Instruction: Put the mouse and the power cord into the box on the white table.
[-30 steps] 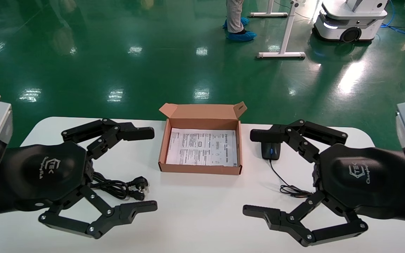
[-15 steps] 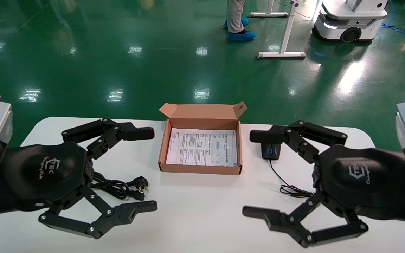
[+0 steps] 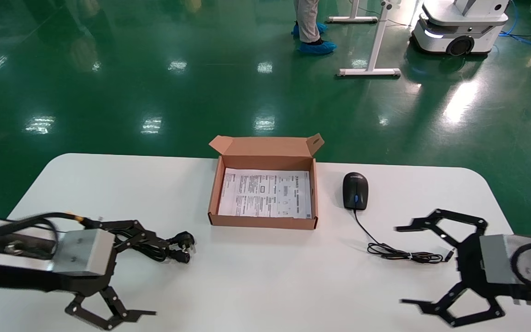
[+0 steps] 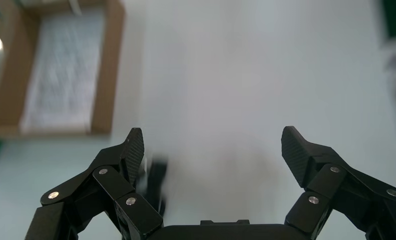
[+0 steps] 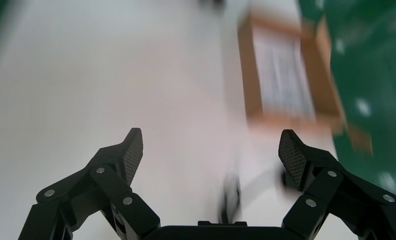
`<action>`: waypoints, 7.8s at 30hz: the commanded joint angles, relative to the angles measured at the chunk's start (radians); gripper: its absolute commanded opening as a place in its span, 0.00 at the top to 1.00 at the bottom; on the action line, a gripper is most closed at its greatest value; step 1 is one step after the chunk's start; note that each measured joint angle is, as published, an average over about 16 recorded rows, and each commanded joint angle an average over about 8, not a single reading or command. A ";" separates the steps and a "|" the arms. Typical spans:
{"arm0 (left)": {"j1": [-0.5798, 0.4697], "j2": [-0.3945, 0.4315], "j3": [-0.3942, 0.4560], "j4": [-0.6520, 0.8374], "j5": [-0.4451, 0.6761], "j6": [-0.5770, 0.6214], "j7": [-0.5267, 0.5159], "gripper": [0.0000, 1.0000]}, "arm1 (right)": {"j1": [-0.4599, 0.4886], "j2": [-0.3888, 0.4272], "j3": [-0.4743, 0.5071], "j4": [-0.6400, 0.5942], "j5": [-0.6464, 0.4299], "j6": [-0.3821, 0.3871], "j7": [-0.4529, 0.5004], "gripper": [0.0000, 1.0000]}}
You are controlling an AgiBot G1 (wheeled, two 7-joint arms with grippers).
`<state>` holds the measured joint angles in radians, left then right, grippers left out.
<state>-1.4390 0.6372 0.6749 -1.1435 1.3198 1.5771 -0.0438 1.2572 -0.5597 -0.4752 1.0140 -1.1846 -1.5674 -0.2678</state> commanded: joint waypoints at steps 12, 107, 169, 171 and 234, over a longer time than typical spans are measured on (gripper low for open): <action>-0.229 0.241 0.182 0.522 0.344 -0.089 0.304 0.00 | 0.201 -0.161 -0.144 -0.413 -0.324 0.051 -0.336 0.00; -0.491 0.356 -0.010 0.691 0.031 -0.352 0.307 1.00 | 0.599 -0.562 -0.070 -0.715 -0.228 0.164 -0.348 1.00; -0.573 0.474 0.048 1.080 0.106 -0.223 0.524 1.00 | 0.465 -0.790 -0.221 -0.823 -0.260 0.373 -0.456 0.00; -0.562 0.486 0.050 1.085 0.107 -0.213 0.524 1.00 | 0.481 -0.776 -0.222 -0.831 -0.255 0.370 -0.458 0.00; -0.083 0.504 -0.028 0.643 -0.093 -0.394 0.272 0.00 | 0.386 -0.365 -0.106 -0.653 -0.064 0.186 -0.266 0.00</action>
<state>-1.5218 1.1413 0.6464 -0.5007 1.2260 1.1836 0.2279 1.6423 -0.9247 -0.5810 0.3613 -1.2480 -1.3812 -0.5334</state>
